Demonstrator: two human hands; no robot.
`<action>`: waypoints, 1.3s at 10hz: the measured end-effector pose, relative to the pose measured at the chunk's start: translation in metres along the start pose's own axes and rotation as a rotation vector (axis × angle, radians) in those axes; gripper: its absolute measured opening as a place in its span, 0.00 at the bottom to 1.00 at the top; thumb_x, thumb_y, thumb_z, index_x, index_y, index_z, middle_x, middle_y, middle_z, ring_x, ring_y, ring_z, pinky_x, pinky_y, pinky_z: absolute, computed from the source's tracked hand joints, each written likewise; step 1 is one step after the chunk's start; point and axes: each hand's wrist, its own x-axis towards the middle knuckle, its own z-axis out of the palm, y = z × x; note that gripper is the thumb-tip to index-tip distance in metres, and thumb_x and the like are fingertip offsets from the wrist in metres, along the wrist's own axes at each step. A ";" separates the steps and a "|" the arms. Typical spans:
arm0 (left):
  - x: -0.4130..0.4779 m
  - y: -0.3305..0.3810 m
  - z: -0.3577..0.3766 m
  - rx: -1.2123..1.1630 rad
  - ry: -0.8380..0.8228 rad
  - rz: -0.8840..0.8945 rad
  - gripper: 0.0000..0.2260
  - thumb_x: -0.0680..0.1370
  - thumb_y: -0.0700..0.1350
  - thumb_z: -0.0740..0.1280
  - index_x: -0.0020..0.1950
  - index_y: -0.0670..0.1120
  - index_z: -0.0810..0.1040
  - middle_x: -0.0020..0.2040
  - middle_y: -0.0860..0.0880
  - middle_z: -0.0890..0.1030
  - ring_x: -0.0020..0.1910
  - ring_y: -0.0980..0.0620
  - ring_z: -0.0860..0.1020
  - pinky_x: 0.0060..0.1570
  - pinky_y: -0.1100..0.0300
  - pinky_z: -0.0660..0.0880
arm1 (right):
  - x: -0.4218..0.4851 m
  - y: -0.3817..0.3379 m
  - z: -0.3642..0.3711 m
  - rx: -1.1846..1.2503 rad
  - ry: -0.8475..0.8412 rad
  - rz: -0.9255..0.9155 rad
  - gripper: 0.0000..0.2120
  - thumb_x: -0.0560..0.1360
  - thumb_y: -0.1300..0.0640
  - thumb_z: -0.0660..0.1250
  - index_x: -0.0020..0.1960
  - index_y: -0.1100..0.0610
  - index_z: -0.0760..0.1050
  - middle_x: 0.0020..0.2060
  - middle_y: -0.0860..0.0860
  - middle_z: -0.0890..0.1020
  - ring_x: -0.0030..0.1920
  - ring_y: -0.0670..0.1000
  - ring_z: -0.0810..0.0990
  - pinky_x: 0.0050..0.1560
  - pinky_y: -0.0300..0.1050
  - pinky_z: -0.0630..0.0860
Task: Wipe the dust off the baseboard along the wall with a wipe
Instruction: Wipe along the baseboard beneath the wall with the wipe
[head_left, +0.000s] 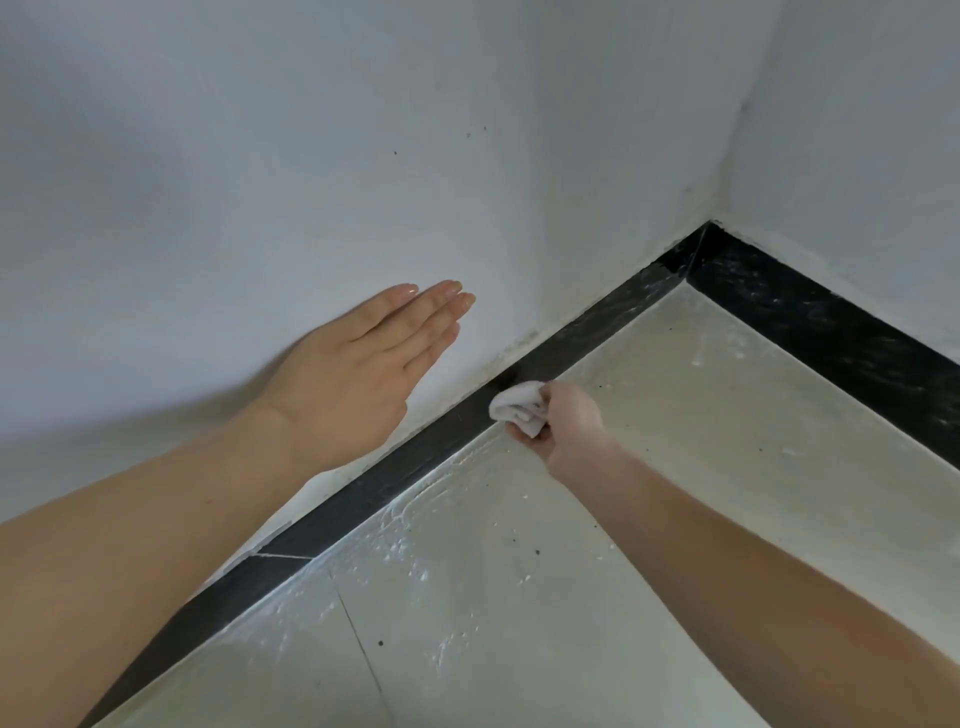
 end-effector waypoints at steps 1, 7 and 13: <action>0.004 -0.001 -0.003 0.006 -0.027 0.006 0.28 0.78 0.46 0.42 0.78 0.40 0.46 0.77 0.41 0.41 0.77 0.43 0.41 0.71 0.46 0.31 | -0.015 0.061 0.027 -0.135 -0.086 0.236 0.09 0.76 0.62 0.63 0.56 0.61 0.73 0.49 0.58 0.79 0.41 0.54 0.81 0.47 0.49 0.82; 0.054 -0.010 -0.014 -0.013 -0.007 0.072 0.29 0.75 0.46 0.35 0.76 0.38 0.44 0.75 0.39 0.38 0.77 0.41 0.42 0.68 0.44 0.27 | 0.017 -0.059 -0.003 0.056 0.088 -0.010 0.13 0.80 0.63 0.54 0.37 0.57 0.63 0.36 0.53 0.69 0.33 0.50 0.72 0.26 0.38 0.76; 0.113 -0.016 -0.007 0.069 0.134 0.104 0.28 0.79 0.49 0.47 0.76 0.39 0.58 0.77 0.38 0.53 0.77 0.40 0.53 0.74 0.46 0.45 | 0.099 -0.067 -0.026 -0.752 0.177 -0.226 0.08 0.82 0.60 0.52 0.53 0.58 0.69 0.36 0.53 0.67 0.44 0.50 0.69 0.50 0.35 0.71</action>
